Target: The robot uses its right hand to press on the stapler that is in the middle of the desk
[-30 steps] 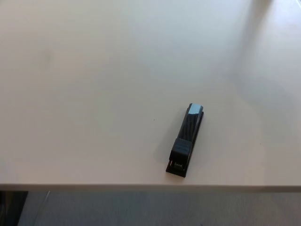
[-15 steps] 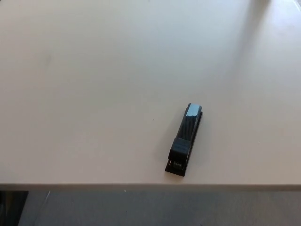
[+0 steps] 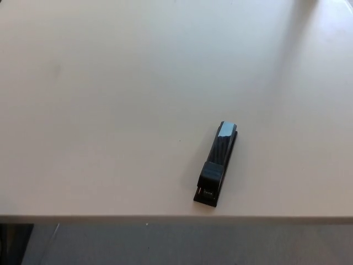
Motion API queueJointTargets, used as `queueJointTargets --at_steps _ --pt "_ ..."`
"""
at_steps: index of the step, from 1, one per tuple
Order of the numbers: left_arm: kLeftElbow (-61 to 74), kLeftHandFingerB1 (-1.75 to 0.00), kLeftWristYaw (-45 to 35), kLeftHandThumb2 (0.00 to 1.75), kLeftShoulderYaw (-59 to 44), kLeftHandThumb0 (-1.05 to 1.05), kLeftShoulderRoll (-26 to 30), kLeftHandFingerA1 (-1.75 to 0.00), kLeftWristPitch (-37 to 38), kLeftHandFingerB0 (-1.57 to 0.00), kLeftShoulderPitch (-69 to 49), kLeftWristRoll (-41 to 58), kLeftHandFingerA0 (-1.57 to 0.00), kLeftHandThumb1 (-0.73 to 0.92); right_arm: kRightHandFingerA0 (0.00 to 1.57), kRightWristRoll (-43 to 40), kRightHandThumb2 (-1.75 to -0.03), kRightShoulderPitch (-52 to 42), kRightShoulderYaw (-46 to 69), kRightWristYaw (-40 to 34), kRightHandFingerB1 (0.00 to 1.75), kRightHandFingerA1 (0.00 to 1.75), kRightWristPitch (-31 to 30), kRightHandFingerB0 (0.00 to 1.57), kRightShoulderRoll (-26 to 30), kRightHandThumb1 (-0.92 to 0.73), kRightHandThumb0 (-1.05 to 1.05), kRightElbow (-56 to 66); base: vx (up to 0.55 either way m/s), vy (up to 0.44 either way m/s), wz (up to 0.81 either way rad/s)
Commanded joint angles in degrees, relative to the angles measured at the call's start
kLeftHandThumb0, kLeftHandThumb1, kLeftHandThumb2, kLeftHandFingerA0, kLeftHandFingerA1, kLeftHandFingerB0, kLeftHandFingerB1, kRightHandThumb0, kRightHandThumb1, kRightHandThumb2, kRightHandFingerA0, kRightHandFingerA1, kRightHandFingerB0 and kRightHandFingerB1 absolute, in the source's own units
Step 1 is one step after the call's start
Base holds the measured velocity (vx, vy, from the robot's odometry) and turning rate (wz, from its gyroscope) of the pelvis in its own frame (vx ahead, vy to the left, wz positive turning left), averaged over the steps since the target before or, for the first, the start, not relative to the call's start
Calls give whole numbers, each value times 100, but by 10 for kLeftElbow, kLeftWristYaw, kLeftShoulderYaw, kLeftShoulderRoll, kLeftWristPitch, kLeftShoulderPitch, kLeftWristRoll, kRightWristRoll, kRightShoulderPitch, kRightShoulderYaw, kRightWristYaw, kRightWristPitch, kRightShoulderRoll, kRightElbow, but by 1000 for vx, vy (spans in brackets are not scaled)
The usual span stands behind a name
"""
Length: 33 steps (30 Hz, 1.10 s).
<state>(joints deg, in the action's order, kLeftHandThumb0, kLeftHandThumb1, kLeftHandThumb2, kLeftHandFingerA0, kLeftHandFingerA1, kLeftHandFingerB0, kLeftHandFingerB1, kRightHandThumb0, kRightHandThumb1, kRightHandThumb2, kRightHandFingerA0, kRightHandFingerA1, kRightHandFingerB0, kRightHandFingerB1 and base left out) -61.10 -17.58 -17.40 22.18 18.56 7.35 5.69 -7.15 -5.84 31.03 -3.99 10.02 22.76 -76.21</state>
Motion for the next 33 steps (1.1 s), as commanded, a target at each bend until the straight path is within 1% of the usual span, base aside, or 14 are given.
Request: queueJointTargets --at_steps 1,6,10,12,13,14,16,17,23,24,25,30,31,33 --pt "17 -24 16 105 -5 -56 24 -40 -3 0 7 5 -3 89 108 18 -62 -4 -36 37 47 77 -49 61 -26 -72 -27 -17 0 0 0" --pt "9 -24 13 107 -3 -58 25 -38 3 0 6 2 -2 89 86 53 -87 -4 -98 49 63 74 -62 63 -36 -55 -31 -20 0 0 0" --pt "15 -24 14 107 1 -58 27 -37 4 0 1 -2 -2 89 79 62 -59 1 -131 99 42 50 -79 63 -34 -67 -34 -22 0 0 0" --pt "17 -24 13 107 1 -57 27 -37 0 0 3 0 -3 90 26 94 -65 74 -183 254 30 35 -70 22 20 -81 -72 -13 0 0 0" --pt "15 -21 13 91 2 -50 27 -34 3 0 3 -2 -5 92 36 83 -103 88 -177 260 43 56 -98 15 18 -63 -80 -14 0 0 0" --pt "16 -24 14 108 3 -57 28 -38 2 0 3 -3 -2 90 39 82 -67 93 -179 263 35 43 -95 29 18 -73 -88 -14 0 0 0" --pt "13 -24 14 107 5 -58 28 -38 3 0 4 -3 -3 90 6 68 -95 115 -174 279 40 37 -113 13 19 -62 -82 -13 0 0 0" --pt "12 -24 13 107 4 -57 28 -38 3 0 4 -2 -3 90 8 48 -64 119 -157 282 26 22 -104 17 12 -74 -78 -12 0 0 0" --pt "14 -21 11 90 5 -51 28 -32 3 0 3 0 -3 92 0 16 -96 152 -127 296 29 22 -82 9 0 -58 -84 -6 0 0 0" --pt "12 -20 13 90 5 -52 30 -33 6 0 3 -2 -7 92 2 -11 -61 174 -105 295 24 27 -109 10 -8 -67 -79 -1 0 0 0" --pt "13 -22 14 90 5 -51 31 -32 9 0 1 -3 -4 92 1 -11 -94 174 -104 300 26 21 -96 8 -12 -53 -79 2 0 0 0" --pt "14 -21 8 91 3 -49 31 -31 1 0 5 3 -3 92 1 12 -99 178 -123 299 16 15 -13 4 -25 -63 -86 24 0 0 0" --pt "13 -21 9 90 3 -49 31 -31 2 0 5 2 -3 92 0 12 -63 180 -124 300 23 20 -9 1 -26 -77 -80 26 0 0 0" --pt "13 -22 12 89 2 -50 30 -31 3 0 5 2 -3 92 0 24 -103 185 -137 294 12 13 13 0 -28 -64 -87 33 0 0 0"
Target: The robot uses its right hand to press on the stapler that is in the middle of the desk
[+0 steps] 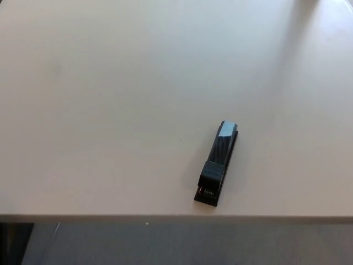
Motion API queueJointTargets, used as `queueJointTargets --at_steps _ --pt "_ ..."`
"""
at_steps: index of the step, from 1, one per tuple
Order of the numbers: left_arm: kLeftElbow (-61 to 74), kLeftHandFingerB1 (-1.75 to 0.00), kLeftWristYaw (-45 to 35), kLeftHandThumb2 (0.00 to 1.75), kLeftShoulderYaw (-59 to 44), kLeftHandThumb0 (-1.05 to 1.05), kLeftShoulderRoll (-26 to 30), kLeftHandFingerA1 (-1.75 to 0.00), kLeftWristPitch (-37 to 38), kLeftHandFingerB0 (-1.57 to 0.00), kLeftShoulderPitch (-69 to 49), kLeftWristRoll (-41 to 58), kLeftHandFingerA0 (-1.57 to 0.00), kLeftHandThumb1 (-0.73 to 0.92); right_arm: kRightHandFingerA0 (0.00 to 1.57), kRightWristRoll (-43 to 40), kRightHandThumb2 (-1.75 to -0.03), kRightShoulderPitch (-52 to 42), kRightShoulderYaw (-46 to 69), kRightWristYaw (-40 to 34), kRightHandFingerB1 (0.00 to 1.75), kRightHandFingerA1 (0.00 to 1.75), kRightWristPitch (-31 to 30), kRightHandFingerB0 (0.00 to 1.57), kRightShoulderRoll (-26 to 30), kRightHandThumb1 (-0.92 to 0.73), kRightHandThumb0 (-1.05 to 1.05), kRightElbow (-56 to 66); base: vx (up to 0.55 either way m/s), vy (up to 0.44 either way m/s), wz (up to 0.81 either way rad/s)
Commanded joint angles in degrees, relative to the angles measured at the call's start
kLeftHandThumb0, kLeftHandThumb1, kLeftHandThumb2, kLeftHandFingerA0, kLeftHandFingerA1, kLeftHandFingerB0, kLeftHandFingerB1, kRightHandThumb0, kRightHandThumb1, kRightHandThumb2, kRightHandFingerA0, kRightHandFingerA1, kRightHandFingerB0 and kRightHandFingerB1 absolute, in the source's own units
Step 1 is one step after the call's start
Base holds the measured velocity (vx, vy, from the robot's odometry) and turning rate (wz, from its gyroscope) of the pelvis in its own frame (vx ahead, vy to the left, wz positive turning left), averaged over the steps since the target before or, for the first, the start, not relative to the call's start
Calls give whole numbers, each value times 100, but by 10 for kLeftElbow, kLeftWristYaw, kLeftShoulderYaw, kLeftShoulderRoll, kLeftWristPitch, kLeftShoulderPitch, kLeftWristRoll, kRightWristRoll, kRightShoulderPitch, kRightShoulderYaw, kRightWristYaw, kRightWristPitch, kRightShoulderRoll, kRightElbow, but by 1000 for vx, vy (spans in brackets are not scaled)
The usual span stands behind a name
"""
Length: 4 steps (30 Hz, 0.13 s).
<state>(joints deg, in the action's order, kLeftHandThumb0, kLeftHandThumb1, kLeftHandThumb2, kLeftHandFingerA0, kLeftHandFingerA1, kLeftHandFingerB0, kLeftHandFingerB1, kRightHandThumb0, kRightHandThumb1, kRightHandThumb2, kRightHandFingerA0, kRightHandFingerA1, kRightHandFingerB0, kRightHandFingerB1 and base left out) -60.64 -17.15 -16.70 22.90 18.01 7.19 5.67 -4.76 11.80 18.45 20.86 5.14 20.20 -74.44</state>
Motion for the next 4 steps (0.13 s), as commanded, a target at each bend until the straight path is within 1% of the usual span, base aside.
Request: queueJointTargets --at_steps 1,2,4 --pt "5 -20 9 88 -4 -52 24 -31 8 0 8 1 -8 92 0 1 -105 11 -15 50 9 8 68 0 -4 -67 -92 19 0 0 0" --pt "3 -22 10 89 -3 -52 24 -33 7 -1 9 0 -5 92 0 3 -104 13 -19 54 9 8 73 0 -4 -66 -92 22 0 0 0" --pt "3 -22 11 89 -2 -52 24 -33 7 -1 9 -1 -5 92 0 2 -104 15 -21 55 9 8 78 0 -4 -66 -92 23 0 0 0"
